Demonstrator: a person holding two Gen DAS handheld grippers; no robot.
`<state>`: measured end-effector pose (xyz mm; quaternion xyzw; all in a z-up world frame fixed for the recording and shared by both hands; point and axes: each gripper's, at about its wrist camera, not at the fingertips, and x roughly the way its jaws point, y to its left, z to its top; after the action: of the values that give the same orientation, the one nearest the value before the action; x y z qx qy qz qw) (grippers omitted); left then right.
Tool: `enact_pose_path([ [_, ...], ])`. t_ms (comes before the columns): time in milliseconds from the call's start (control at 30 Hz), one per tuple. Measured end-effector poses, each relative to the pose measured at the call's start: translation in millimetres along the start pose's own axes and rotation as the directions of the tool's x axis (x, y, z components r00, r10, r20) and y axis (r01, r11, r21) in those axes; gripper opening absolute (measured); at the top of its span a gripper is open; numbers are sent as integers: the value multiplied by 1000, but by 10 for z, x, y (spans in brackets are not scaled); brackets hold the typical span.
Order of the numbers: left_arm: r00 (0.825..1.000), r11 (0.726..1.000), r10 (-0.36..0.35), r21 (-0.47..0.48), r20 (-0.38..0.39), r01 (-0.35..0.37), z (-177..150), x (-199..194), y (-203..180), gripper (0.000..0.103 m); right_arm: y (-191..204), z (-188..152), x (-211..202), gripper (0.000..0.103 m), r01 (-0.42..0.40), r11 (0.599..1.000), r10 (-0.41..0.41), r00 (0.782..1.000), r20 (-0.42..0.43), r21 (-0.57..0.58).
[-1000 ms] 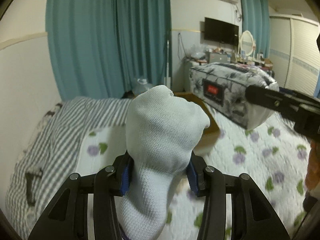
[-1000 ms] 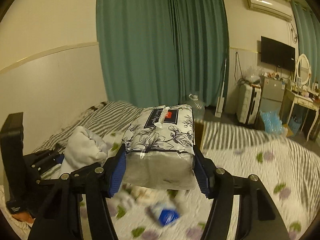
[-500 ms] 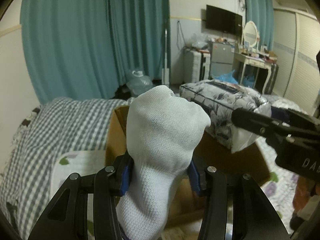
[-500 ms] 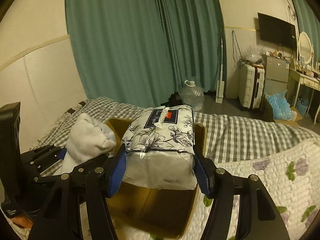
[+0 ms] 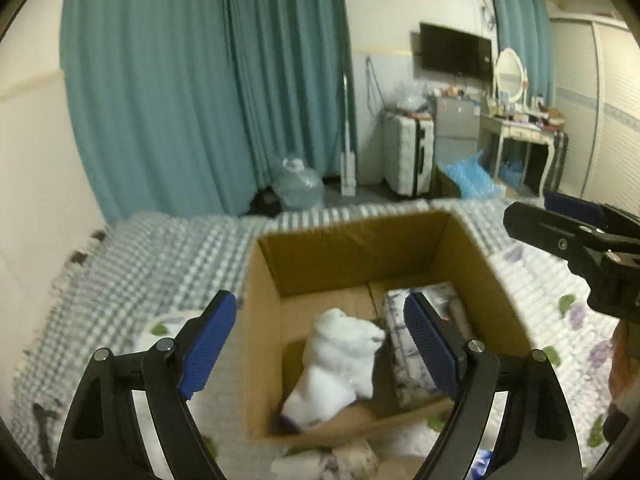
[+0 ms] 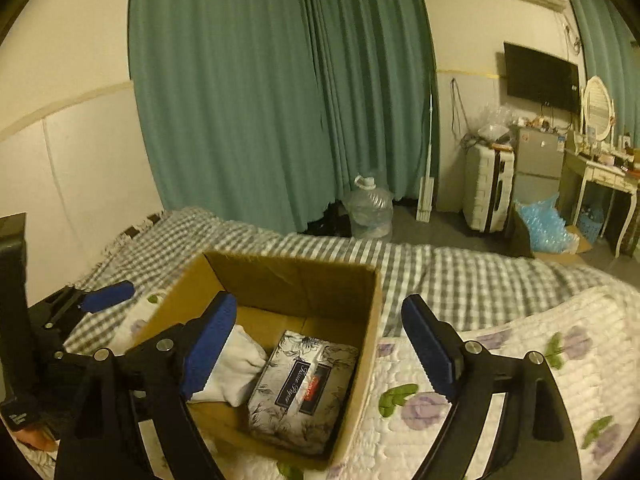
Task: Organize soft objects
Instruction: 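Carry sock and tissue pack into the box and open both tools, then grasp the white plush toy with the left tool while the right tool grasps the blue tissue pack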
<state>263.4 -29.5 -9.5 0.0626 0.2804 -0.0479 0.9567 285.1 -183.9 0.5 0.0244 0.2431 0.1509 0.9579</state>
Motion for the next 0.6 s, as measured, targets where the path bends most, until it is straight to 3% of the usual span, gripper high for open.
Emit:
enact_pose_path([
  [133, 996, 1000, 17, 16, 86, -19, 116, -619, -1, 88, 72, 209, -567, 90, 10, 1000, -8, 999, 51, -27],
  [200, 992, 1000, 22, 17, 127, -24, 140, -911, -14, 93, 134, 291, -927, 94, 12, 999, -8, 996, 91, -47],
  [333, 972, 999, 35, -11, 232, -33, 144, -1612, -18, 95, 252, 343, -1575, 102, 42, 997, -30, 984, 178, -65],
  [467, 960, 999, 42, -25, 278, -37, 91, -2045, -3, 95, 416, 290, -2029, 102, 62, 991, -37, 978, 208, -117],
  [600, 956, 997, 74, -49, 285, -63, -70, -2230, -8, 95, 510, 135, -2269, 102, 37, 991, -11, 981, 191, -131],
])
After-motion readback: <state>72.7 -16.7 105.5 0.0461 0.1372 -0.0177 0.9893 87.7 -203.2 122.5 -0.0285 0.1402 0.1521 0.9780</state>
